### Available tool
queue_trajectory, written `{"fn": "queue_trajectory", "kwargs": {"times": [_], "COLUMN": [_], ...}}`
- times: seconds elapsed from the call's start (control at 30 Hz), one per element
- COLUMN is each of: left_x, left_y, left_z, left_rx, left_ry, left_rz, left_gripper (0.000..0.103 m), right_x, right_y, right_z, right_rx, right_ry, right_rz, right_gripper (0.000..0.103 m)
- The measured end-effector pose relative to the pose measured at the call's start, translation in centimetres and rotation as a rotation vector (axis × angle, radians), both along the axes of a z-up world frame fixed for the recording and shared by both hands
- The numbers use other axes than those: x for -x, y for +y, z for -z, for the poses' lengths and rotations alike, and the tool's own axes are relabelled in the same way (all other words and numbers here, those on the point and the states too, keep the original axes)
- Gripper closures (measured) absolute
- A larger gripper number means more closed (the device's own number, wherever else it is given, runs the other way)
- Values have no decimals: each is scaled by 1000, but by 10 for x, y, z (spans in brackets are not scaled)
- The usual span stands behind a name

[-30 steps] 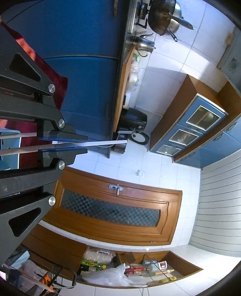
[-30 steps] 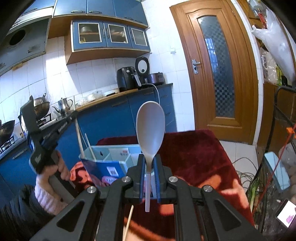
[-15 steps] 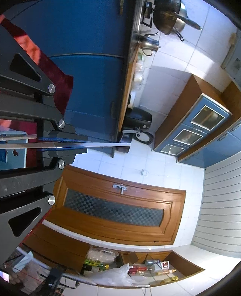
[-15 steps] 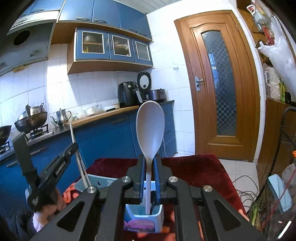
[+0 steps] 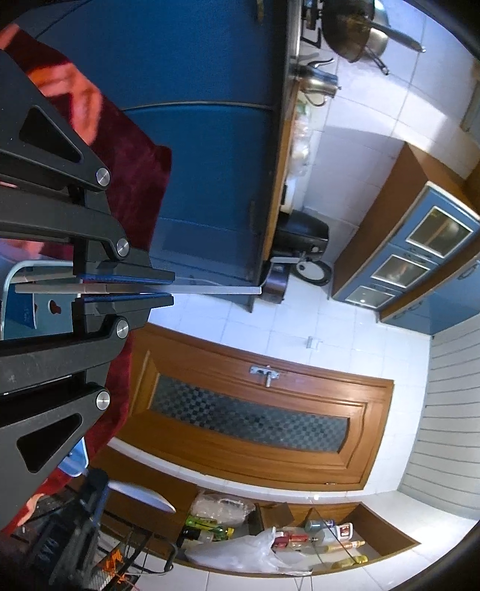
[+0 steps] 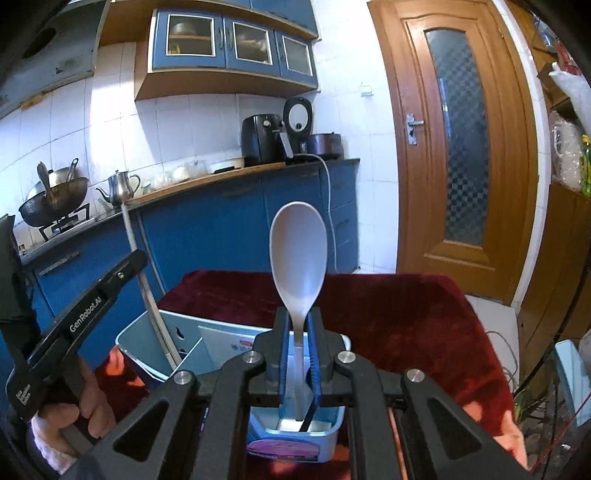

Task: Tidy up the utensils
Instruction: 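Lower the chopstick into the box and open the left tool while the right tool releases the white spoon inside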

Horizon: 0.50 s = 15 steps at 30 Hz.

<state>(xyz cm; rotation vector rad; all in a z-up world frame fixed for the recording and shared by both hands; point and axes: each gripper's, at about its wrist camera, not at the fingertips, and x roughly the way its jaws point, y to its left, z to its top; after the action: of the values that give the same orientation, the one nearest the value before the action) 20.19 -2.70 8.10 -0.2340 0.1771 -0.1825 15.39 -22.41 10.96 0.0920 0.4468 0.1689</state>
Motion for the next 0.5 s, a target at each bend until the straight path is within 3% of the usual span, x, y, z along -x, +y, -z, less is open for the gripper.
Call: {"fn": "queue_trajectory", "kwargs": {"times": [0.13, 0.5], "left_x": [0, 8], "left_y": [-2, -8], "left_z": [0, -14], "left_rx": [-4, -13], "left_ry": [9, 18], "left_rz": [1, 39], "left_gripper": [90, 87], "right_x": [4, 21], "right_y": [0, -2], "right_z": [0, -13], "right_rx": [-11, -33], "right_ry": [-17, -49], "right_rz": [-12, -1], "right_gripper": [77, 76]}}
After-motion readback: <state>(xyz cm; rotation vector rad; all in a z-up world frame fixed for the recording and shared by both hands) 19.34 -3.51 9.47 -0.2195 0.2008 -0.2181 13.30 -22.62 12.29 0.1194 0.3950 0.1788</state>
